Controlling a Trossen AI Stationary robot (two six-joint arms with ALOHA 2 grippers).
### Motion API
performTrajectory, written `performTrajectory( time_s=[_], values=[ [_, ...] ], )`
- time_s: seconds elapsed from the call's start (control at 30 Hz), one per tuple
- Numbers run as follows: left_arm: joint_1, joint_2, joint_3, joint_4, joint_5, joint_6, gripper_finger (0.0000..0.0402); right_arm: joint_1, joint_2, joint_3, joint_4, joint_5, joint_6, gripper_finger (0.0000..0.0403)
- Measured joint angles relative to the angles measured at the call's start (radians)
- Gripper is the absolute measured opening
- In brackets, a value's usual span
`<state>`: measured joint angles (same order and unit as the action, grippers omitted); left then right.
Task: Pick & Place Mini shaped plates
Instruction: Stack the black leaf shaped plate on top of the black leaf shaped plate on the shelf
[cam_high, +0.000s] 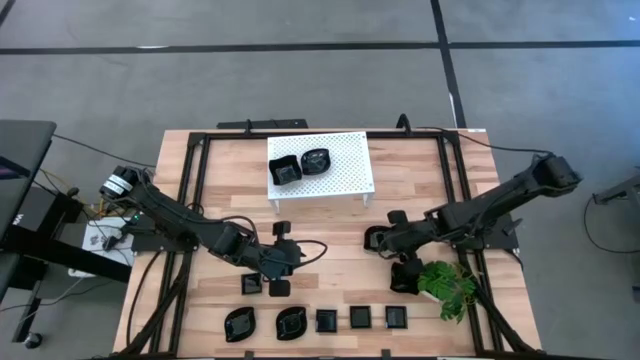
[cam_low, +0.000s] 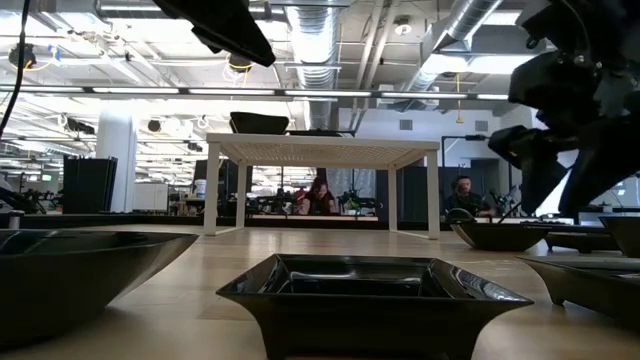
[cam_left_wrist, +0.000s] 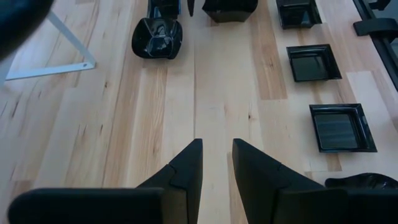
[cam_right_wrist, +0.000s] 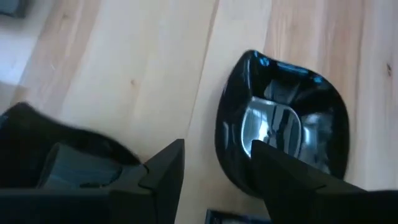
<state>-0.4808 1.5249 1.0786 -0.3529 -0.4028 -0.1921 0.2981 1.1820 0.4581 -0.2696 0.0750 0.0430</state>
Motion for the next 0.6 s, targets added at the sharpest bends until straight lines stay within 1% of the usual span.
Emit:
performTrajectory(
  time_s=[0.2,0.3,0.43,0.6],
  values=[
    [0.000,0.000,0.001,0.009,0.000,0.000,0.0089,-0.001,0.140,0.016,0.014,0.003,-0.050,0.0182],
    [0.000,0.000,0.001,0.012,0.000,0.000,0.0089,-0.002,0.187,0.046,0.015,0.003,-0.069,0.0174],
    [0.000,0.000,0.001,0.017,0.000,0.001,0.0089,-0.007,0.227,0.083,0.003,0.001,-0.105,0.0143],
    [0.000,0.000,0.001,0.019,0.000,0.003,0.0089,-0.023,0.247,0.119,-0.050,0.005,-0.106,0.0082]
  ],
)
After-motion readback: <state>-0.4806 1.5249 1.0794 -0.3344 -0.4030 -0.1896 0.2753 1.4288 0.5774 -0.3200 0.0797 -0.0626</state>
